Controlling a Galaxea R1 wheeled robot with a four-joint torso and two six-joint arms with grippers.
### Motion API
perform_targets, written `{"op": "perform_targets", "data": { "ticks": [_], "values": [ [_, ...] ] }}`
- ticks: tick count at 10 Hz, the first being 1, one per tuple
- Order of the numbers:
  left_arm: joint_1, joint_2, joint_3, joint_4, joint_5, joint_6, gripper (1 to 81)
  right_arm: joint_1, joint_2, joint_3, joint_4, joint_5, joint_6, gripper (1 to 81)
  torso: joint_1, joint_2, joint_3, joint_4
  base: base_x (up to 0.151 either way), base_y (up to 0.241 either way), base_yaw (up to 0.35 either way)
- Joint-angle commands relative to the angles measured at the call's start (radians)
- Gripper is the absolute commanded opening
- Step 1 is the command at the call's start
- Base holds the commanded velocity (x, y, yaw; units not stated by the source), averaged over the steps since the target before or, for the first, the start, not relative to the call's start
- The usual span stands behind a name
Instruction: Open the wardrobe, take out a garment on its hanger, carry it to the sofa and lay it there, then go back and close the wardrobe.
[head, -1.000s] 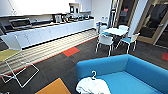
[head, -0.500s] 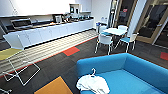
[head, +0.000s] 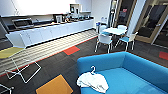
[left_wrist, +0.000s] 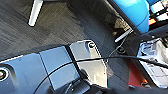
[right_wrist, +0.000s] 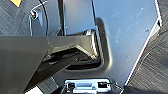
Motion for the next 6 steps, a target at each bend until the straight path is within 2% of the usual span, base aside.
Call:
{"op": "perform_targets", "data": {
  "ticks": [1,6],
  "values": [
    [-0.048,0.004,0.0,0.031,0.018,0.004,81.1,0.017,0.012,0.009,-0.011,-0.057,-0.007,81.1,0.001,0.0,0.0,0.0,-0.111,0.0,0.0],
    [-0.042,0.007,-0.003,0.036,0.019,0.004,81.1,0.016,0.014,0.009,-0.01,-0.057,-0.007,81.1,0.001,0.0,0.0,0.0,-0.111,0.0,0.0]
  ]
}}
